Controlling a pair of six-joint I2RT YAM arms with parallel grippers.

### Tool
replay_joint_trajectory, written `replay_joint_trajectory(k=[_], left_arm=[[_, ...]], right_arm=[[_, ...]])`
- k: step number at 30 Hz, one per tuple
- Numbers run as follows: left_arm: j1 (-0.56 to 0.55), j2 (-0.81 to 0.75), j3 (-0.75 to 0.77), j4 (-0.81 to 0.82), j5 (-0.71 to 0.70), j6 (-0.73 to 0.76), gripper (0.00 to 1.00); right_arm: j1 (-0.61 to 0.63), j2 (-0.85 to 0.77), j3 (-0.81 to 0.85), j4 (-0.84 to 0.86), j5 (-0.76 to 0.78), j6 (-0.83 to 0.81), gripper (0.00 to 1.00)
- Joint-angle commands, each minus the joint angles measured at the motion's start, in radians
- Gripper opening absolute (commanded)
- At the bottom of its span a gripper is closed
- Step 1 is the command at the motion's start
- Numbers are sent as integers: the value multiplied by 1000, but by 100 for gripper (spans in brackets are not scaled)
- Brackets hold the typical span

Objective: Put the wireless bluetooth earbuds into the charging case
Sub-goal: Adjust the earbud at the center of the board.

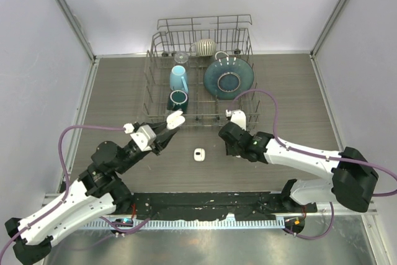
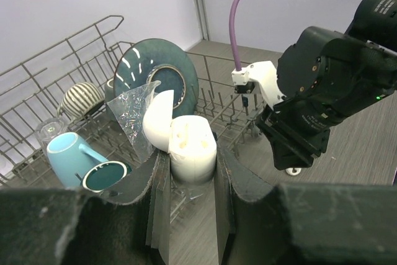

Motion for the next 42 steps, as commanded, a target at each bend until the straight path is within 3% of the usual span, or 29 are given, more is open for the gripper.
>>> replay_joint_trajectory(k=[1,21,38,42], left_arm=[[-5,3,-9,54,-11,0,0],[-3,28,0,60,-4,-12,0],[-5,28,-1,60,1,-9,0],[-5,25,-1,55,0,-9,0]], right_arm=[[-3,-45,-46,-7,19,-1,39],[-3,53,-81,87,2,-32,36],[-3,107,-84,44,60,8,36],[-3,116,-81,33,67,19,31]])
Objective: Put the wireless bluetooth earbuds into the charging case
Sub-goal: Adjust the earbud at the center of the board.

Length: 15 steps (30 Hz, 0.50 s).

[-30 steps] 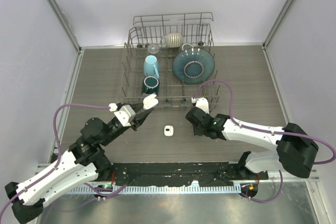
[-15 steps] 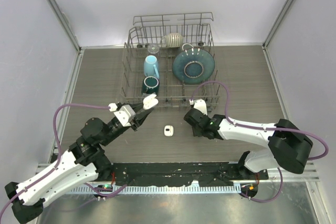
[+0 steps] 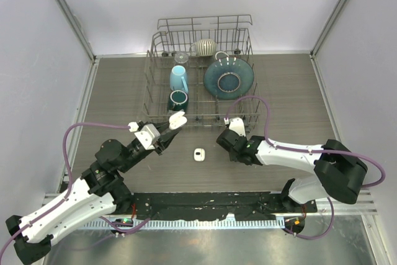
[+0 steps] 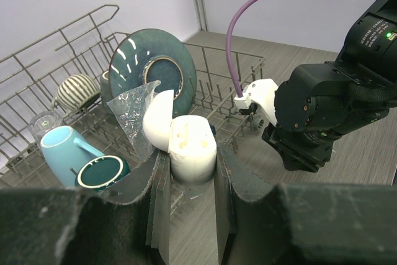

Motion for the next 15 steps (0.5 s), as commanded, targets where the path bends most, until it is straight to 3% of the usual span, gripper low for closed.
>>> replay_joint_trajectory(k=[1,15], left_arm=[[-5,-12,6,47,-1,-6,0],[-5,-27,-2,39,-2,-6,0]], right_arm=[[-3,27,4,-20,35,34,29],[-3,51,41,-89,90,49,20]])
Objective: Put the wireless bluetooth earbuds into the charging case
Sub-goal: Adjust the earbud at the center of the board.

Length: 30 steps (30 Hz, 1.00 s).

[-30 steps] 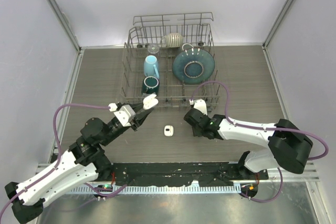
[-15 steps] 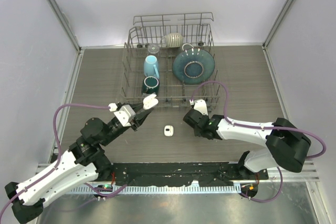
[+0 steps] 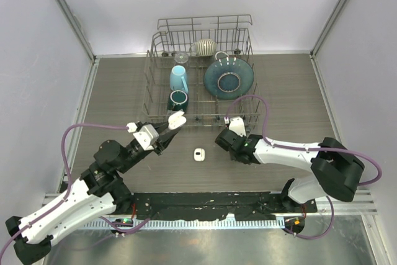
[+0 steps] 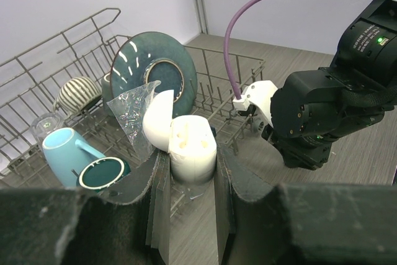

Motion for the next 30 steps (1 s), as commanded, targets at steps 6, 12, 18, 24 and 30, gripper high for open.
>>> replay_joint_trajectory(k=[6,12,18,24,30], left_arm=[[-5,-30,-6,38,-8,-8,0],[-5,-30,-9,41,-10,-6,0],[-3,-32,-8,39,-9,-6,0],[-5,-38,-11,38,-9,-5,0],[-5,-46,-11,36,-10,-5,0]], right_arm=[[-3,40,36,-76,60,28,17],[-3,49,40,-81,65,28,9],[-5,8,45,-62,11,29,1],[-15,-52,37,8,-142,38,1],[-48,-124,19,62,-279,55,1]])
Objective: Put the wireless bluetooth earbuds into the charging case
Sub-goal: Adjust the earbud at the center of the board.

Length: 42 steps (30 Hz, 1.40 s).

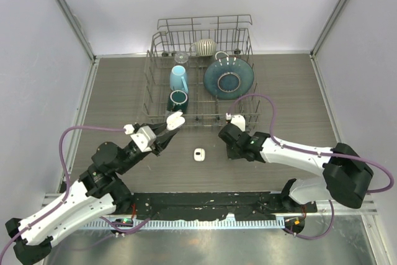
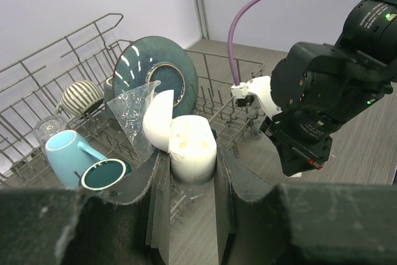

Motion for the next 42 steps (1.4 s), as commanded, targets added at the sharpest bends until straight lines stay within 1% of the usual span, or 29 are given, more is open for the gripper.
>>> replay_joint_trajectory(k=[1,3,7,10,14,19,21,22,24,27,31,38,41,42], left_arm=[[-5,-12,0,36,-9,-5,0],[-5,-6,2,38,-6,-7,0],[-5,0,2,39,-3,-10,0],[-5,-2,0,41,-3,-10,0],[-3,0,0,43,-3,-10,0],[-5,1,-1,44,-3,-10,0],[-3,4,-1,46,-5,-8,0],[-3,8,0,47,-3,-8,0],[-5,14,0,47,-3,-10,0],[-5,20,-1,55,0,-10,0],[-5,23,0,58,3,-11,0],[-5,21,3,52,8,-14,0],[-3,18,2,53,6,-14,0],[-3,18,2,52,8,-14,0]], right_arm=[[-37,-62,-13,74,-130,27,1],[-52,-66,-31,94,-174,29,1],[-132,-63,-79,123,-233,29,1],[-181,-64,-113,133,-253,24,1],[-217,-64,-139,128,-254,20,1],[-221,-67,-137,99,-219,20,1],[-221,-76,-137,97,-219,17,5],[-221,-79,-137,97,-221,14,8],[-221,-93,-137,97,-225,11,11],[-221,-134,-136,93,-215,9,20],[-221,-159,-133,91,-211,6,24],[-221,-144,-123,84,-225,-3,30],[-221,-173,-133,99,-241,-5,37],[-221,-181,-134,100,-239,-5,41]])
